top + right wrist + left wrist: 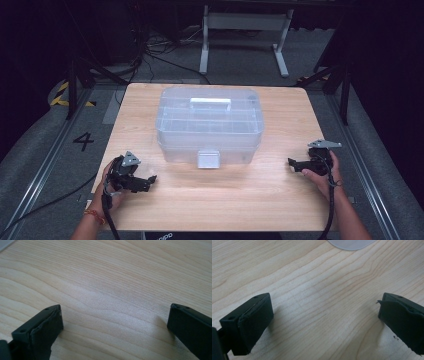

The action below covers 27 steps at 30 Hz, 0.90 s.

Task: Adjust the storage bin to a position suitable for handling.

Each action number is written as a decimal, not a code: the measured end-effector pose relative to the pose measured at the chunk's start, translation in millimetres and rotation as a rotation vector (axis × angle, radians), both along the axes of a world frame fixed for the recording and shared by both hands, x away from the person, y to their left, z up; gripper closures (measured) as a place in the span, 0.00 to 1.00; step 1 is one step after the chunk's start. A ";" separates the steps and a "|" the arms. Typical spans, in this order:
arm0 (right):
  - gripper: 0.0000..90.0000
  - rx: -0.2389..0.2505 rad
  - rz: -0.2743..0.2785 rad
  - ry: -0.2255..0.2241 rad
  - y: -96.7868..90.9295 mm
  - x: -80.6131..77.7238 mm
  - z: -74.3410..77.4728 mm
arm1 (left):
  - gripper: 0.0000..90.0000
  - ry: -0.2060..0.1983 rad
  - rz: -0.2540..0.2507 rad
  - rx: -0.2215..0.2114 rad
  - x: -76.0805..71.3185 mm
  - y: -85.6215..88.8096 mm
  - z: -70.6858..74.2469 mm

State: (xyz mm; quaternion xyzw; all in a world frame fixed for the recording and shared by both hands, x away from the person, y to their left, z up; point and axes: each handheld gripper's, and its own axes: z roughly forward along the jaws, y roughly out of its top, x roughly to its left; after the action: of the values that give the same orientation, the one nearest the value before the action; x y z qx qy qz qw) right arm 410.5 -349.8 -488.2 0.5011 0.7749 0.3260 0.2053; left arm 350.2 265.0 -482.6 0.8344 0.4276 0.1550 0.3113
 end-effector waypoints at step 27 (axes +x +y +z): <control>0.22 0.006 0.047 -0.003 0.3 2.4 5.4 | 0.00 -0.003 -0.005 -0.010 -5.5 2.2 -0.6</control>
State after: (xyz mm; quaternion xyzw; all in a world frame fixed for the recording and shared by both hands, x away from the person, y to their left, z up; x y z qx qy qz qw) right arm 412.9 -349.4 -482.8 0.4826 0.7854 0.3337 0.1973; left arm 344.8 267.2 -483.2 0.8337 0.4258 0.1532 0.3164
